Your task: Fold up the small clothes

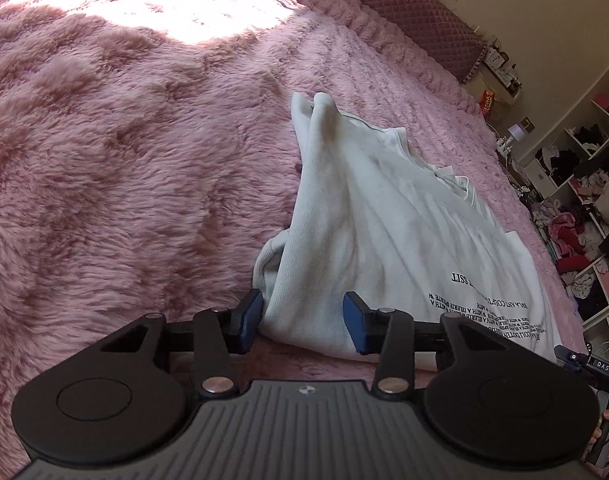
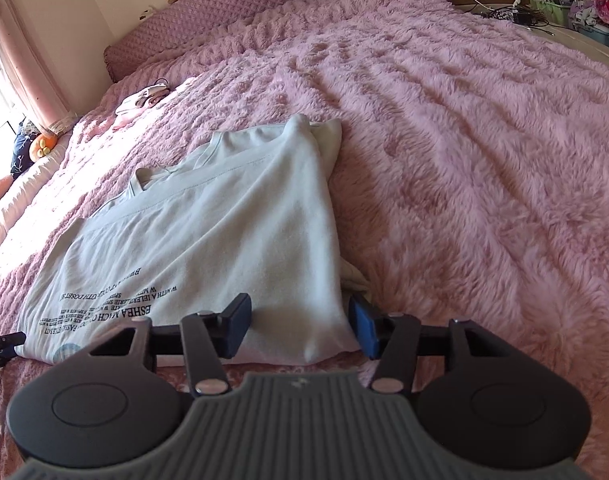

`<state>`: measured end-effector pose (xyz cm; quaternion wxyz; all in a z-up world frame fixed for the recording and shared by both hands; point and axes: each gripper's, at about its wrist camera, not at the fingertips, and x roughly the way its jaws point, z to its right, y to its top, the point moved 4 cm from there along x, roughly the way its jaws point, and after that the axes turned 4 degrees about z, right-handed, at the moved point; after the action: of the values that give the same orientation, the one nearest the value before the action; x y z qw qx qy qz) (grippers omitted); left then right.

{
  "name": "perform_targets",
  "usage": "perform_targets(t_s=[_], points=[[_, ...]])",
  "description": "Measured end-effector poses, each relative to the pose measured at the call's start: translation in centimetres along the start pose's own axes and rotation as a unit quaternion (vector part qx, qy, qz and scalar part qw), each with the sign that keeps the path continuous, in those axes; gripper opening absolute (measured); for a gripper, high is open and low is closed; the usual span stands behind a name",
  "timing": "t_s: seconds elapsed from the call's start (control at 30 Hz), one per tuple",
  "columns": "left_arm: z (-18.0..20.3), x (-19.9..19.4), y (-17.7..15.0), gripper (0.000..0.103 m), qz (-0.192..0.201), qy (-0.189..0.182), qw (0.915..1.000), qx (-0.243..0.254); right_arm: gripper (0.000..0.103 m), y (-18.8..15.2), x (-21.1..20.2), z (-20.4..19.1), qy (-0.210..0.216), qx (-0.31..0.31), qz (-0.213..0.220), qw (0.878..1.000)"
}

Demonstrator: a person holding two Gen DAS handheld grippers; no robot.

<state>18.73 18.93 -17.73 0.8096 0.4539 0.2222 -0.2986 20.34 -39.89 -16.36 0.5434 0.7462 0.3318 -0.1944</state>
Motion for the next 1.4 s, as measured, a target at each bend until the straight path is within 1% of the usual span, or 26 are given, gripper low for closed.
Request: perform_targets(t_s=[0.03,0.07,0.1,0.13,0.2,0.27,0.33,0.4,0.43,0.53,0.57,0.6,0.63,0.7,0.77,0.8,0.83,0.93,1.0,1.03,1.13,1.2,1.23,1.27,1.33,1.4], points=[[0.1,-0.1,-0.2,0.030,0.001,0.008,1.0000,0.004,0.001,-0.1,0.1,0.0,-0.016,-0.007,-0.001,1.000],[0.1,-0.3,-0.2,0.017,0.000,0.016,0.9999,0.004,0.001,-0.1,0.1,0.0,-0.030,-0.013,0.001,0.999],[0.2,-0.4,-0.2,0.016,-0.002,0.026,0.9997,0.005,0.001,0.0,-0.1,0.0,-0.033,-0.012,0.007,0.999],[0.6,-0.7,-0.1,0.013,0.001,0.037,0.9992,0.013,0.001,0.1,-0.4,-0.1,-0.035,-0.009,0.010,0.999],[1.3,-1.5,0.3,0.011,0.011,0.051,0.9980,0.036,0.000,0.6,-1.4,-0.2,-0.043,-0.017,0.026,0.999],[1.9,-1.9,0.6,0.011,0.009,0.059,0.9966,0.057,0.000,1.2,-2.5,-0.1,-0.044,-0.018,0.038,0.998],[1.9,-1.2,0.1,0.011,-0.016,0.080,0.9935,0.079,0.000,1.0,-2.8,0.4,-0.045,-0.016,0.031,0.998],[1.1,0.1,-0.7,0.011,-0.041,0.091,0.9926,0.070,0.000,-0.1,-1.8,1.0,-0.058,-0.020,0.006,0.998],[0.5,0.6,-0.9,0.011,-0.047,0.091,0.9931,0.058,0.000,-0.8,-1.1,1.2,-0.066,-0.025,-0.004,0.998],[-0.4,0.8,-0.9,0.015,-0.046,0.087,0.9950,0.018,0.000,-1.9,0.2,1.6,-0.076,-0.025,-0.009,0.997],[-0.6,0.5,-0.8,0.020,-0.046,0.087,0.9951,0.012,0.000,-1.9,0.2,1.6,-0.078,-0.021,-0.008,0.997],[-0.6,0.3,-0.7,0.020,-0.047,0.083,0.9953,0.012,0.000,-1.8,0.3,1.6,-0.078,-0.017,-0.008,0.997],[-0.7,-0.1,-0.6,0.022,-0.048,0.077,0.9958,0.012,0.001,-1.8,0.2,1.6,-0.078,-0.015,-0.008,0.997],[-0.5,-1.2,-0.5,0.023,-0.045,0.072,0.9963,0.009,0.011,-1.6,-0.2,1.6,-0.083,-0.020,-0.006,0.996],[-0.1,-2.2,-0.3,0.023,-0.043,0.069,0.9966,0.010,0.033,-1.1,-1.3,1.4,-0.090,-0.023,0.014,0.996],[0.2,-2.8,-0.2,0.023,-0.039,0.066,0.9970,0.012,0.035,-0.8,-1.8,1.3,-0.093,-0.024,0.025,0.995],[0.6,-3.2,0.0,0.023,-0.031,0.061,0.9976,0.013,0.037,-0.4,-2.3,1.0,-0.090,-0.027,0.035,0.995],[2.0,-3.7,0.9,0.023,-0.008,0.048,0.9988,0.005,0.037,0.7,-3.3,-0.5,-0.059,-0.033,0.057,0.996],[3.2,-3.1,1.5,0.024,-0.002,0.014,0.9999,-0.009,0.040,1.3,-3.7,-2.1,-0.030,-0.043,0.067,0.996],[3.8,-2.5,1.8,0.029,-0.003,0.001,0.9999,-0.012,0.043,1.5,-3.7,-3.2,-0.013,-0.053,0.067,0.996],[5.4,-0.6,1.8,0.030,-0.010,0.004,0.9999,0.008,0.043,1.1,-2.9,-5.4,0.005,-0.089,0.057,0.994],[5.7,0.8,1.4,0.030,-0.020,0.014,0.9996,0.012,0.043,0.4,-2.2,-5.9,0.005,-0.100,0.043,0.994],[5.6,1.3,1.1,0.036,-0.025,0.024,0.9993,0.013,0.043,-0.1,-1.8,-6.0,0.003,-0.101,0.034,0.994],[5.6,1.7,0.8,0.038,-0.033,0.037,0.9986,0.017,0.043,-0.6,-1.4,-5.8,-0.004,-0.103,0.026,0.994],[5.3,2.2,0.3,0.040,-0.042,0.051,0.9977,0.015,0.043,-1.5,-0.7,-5.2,-0.038,-0.107,0.011,0.993],[5.2,2.4,-0.1,0.041,-0.043,0.055,0.9974,0.020,0.045,-2.4,-0.4,-4.0,-0.056,-0.099,0.001,0.993]])
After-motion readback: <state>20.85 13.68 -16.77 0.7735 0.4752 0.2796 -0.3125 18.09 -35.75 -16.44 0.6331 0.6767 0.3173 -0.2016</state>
